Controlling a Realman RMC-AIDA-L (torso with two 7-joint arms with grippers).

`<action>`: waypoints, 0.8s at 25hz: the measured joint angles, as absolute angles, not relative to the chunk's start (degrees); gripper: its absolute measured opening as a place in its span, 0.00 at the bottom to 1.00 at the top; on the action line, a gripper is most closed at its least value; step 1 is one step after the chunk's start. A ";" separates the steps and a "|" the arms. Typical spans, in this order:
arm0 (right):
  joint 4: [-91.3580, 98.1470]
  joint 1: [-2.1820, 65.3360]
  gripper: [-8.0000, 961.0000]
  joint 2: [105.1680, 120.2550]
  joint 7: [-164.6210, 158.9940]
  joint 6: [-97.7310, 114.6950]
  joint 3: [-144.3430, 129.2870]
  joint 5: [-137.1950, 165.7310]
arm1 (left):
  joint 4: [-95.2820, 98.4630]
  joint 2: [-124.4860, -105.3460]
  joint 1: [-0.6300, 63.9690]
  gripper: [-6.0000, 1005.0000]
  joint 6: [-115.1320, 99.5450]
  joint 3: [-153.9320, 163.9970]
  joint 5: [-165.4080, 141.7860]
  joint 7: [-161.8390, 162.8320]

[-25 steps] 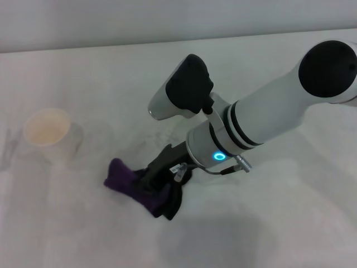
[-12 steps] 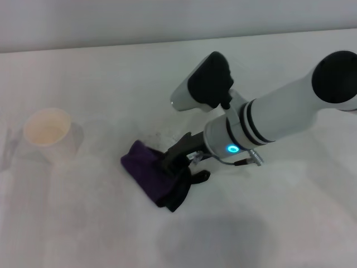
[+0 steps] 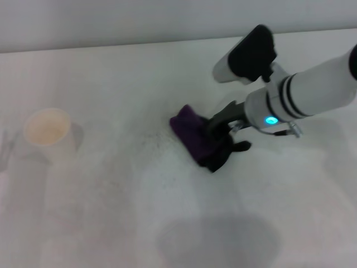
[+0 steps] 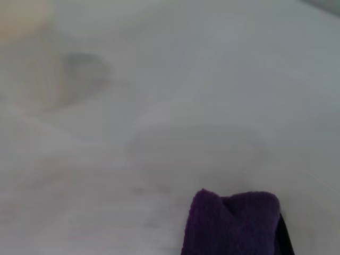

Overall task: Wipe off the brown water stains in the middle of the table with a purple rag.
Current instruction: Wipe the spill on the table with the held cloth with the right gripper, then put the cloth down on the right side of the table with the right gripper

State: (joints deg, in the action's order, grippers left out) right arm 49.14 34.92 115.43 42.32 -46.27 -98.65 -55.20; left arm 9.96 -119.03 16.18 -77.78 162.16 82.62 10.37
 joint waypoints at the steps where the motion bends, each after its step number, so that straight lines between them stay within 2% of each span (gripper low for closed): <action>1: 49.30 34.73 0.08 115.42 42.27 -46.37 -97.47 -53.92 | 9.95 -119.02 16.10 0.87 -77.78 162.16 82.62 10.38; 20: 55.16 27.24 0.11 115.18 54.18 -59.20 -76.60 -54.52 | 10.01 -119.09 16.36 0.87 -78.22 162.16 82.56 10.37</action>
